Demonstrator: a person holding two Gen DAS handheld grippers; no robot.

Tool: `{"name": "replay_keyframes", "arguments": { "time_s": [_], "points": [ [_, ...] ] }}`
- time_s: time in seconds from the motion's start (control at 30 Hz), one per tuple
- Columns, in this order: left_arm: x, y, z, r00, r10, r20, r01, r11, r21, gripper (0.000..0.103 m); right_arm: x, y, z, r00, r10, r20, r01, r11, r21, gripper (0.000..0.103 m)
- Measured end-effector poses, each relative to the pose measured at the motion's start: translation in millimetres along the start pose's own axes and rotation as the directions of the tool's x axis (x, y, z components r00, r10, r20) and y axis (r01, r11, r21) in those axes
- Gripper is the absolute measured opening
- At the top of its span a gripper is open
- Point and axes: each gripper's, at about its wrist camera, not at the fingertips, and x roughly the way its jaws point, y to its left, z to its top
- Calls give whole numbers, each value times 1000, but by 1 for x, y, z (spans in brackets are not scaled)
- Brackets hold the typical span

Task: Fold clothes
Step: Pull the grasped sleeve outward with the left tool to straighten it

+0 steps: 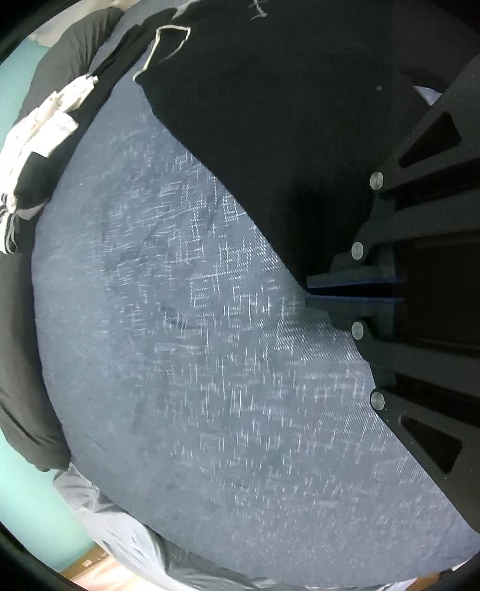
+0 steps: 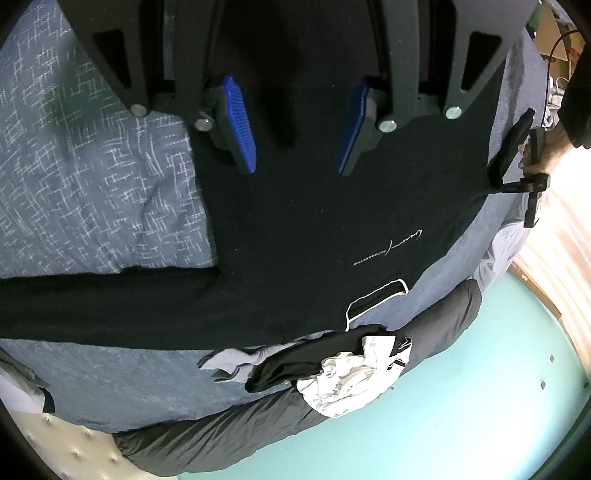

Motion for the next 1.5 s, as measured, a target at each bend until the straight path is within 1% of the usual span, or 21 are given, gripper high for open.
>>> {"name": "replay_keyframes", "arguments": {
  "time_s": [0.03,0.13,0.17,0.23,0.33,0.4,0.43,0.6,0.77,0.97,1.0,1.03,1.07,1.1,1.13,1.2,1.27,1.3,1.37,1.43,1.5],
  "points": [
    [-6,6,-2,1000,2,5,-2,1000,-10,9,0,0,0,1000,0,-1,0,1000,2,46],
    [-32,35,-12,999,5,37,-2,997,-82,18,-1,2,-1,1000,5,5,-5,1000,2,46],
    [-41,47,-19,999,14,42,-10,996,-94,21,-1,3,-1,1000,8,9,-8,1000,0,46],
    [-57,69,-34,998,30,50,-24,993,-117,21,-3,7,-2,1000,13,16,-13,1000,-7,46],
    [-75,105,-69,998,40,49,-31,986,-166,25,-6,11,-4,1000,16,26,-16,1000,-9,46],
    [-88,129,-93,998,46,48,-36,980,-198,41,-7,14,-5,999,18,33,-17,1000,-11,46],
    [-86,136,-100,998,50,49,-38,976,-214,41,-8,16,-6,999,21,35,-21,1000,-10,46],
    [-100,181,-151,998,60,31,-46,942,-332,41,-8,27,-9,999,31,43,-30,999,-23,46],
    [-99,202,-180,998,62,21,-50,922,-384,41,-5,35,-15,999,32,38,-30,999,-35,46],
    [-79,207,-197,998,58,-34,-67,921,-383,41,-3,38,-19,999,26,36,-24,999,-40,46],
    [-77,207,-198,998,55,-34,-64,921,-385,40,-2,38,-19,999,25,35,-23,999,-40,46],
    [-74,207,-199,998,53,-34,-62,920,-387,36,-1,38,-20,999,24,34,-23,999,-40,46],
    [-74,206,-200,998,54,-32,-62,922,-383,21,-1,38,-20,999,23,32,-22,999,-40,46],
    [-73,205,-200,998,55,-29,-62,924,-378,9,1,37,-20,999,21,29,-20,999,-37,46],
    [-74,205,-199,998,61,-27,-67,925,-374,6,1,36,-20,999,21,26,-20,999,-36,46],
    [-79,206,-196,996,84,-14,-84,924,-373,5,2,36,-20,999,22,24,-21,999,-37,46],
    [-91,210,-191,993,114,24,-96,918,-384,4,2,37,-19,999,22,26,-21,999,-42,46],
    [-102,216,-187,989,142,52,-110,911,-399,4,1,37,-19,999,23,27,-21,999,-43,46],
    [-110,225,-179,985,156,71,-112,901,-418,4,1,38,-19,999,22,28,-21,999,-46,46],
    [-114,231,-168,981,180,69,-136,899,-417,4,2,38,-19,999,21,26,-20,999,-48,46],
    [-104,234,-158,982,188,36,-157,899,-408,4,3,39,-19,1000,20,24,-18,999,-50,46]
  ]
}}
